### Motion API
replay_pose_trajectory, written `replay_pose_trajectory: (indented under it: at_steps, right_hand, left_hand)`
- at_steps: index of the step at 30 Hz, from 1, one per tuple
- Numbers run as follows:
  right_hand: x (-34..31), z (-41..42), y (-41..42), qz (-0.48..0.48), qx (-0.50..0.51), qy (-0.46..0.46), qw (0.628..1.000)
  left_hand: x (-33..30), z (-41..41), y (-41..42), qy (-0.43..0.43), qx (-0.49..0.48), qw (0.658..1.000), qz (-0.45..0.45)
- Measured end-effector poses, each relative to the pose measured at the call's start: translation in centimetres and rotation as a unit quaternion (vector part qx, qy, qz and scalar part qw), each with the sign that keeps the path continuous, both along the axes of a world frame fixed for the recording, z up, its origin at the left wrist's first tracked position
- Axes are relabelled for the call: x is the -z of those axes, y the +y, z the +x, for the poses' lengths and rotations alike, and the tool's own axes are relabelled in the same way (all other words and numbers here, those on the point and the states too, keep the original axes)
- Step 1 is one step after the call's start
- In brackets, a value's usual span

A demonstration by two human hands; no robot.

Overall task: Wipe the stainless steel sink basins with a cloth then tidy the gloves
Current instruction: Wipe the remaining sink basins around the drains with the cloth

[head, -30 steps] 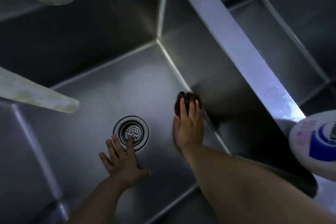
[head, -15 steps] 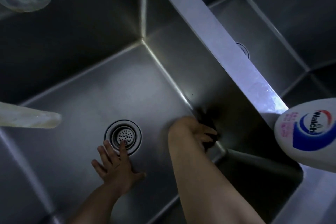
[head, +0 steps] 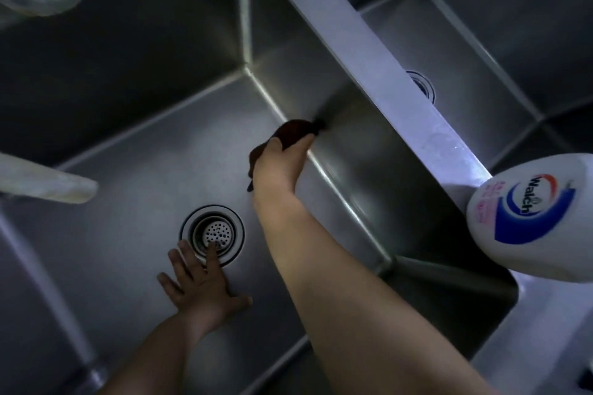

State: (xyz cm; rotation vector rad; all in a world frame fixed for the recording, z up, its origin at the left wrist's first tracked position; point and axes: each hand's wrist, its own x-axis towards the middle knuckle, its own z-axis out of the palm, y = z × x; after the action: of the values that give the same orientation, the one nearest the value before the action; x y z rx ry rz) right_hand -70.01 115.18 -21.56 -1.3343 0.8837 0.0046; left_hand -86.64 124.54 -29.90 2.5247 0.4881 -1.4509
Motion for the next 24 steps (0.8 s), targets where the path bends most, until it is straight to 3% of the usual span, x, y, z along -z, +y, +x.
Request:
replay_pose_trajectory:
  at_steps: [5,7,8,10,13,14,16,18,21,24]
  right_hand:
    - [-0.7,-3.4,-2.4,-0.061,-0.159,0.005,0.985]
    - [-0.5,-4.4,-4.0,-0.102,-0.194,0.010,0.976]
    - [-0.4,-4.8,-4.6,-0.121,-0.223,0.015,0.967]
    - [-0.1,-5.3,-5.6,-0.128,-0.296,0.033,0.946]
    - [-0.1,-5.7,-7.2,-0.155,-0.371,0.058,0.914]
    - [-0.4,-5.7,-7.9,-0.173,-0.378,0.067,0.907]
    - [-1.3,-5.6,-9.8,-0.207,-0.418,0.102,0.879]
    - [-3.2,-5.8,-11.7,-0.252,-0.506,0.130,0.815]
    - [-6.2,-7.1,-14.0,-0.337,-0.599,0.133,0.714]
    - [-8.5,-9.4,-15.7,-0.449,-0.678,0.131,0.567]
  left_hand:
    - [-0.9,0.0,-0.1,-0.040,-0.013,0.999,-0.021]
    - [-2.0,0.9,-0.8,-0.112,-0.083,0.990,-0.023]
    - [-2.6,1.4,-1.3,-0.182,-0.145,0.972,-0.035]
    - [-3.9,2.8,-2.4,-0.290,-0.299,0.898,-0.141]
    - [-5.5,4.9,-4.4,-0.244,-0.483,0.775,-0.328]
    - [-5.5,5.4,-4.9,-0.237,-0.499,0.767,-0.328]
    - [-5.0,5.9,-5.5,-0.263,-0.466,0.801,-0.267]
    - [-4.8,5.5,-5.8,-0.320,-0.406,0.835,-0.189]
    - [-4.4,5.3,-6.2,-0.460,-0.241,0.845,-0.128]
    - [-3.0,6.8,-7.3,-0.464,-0.018,0.875,-0.140]
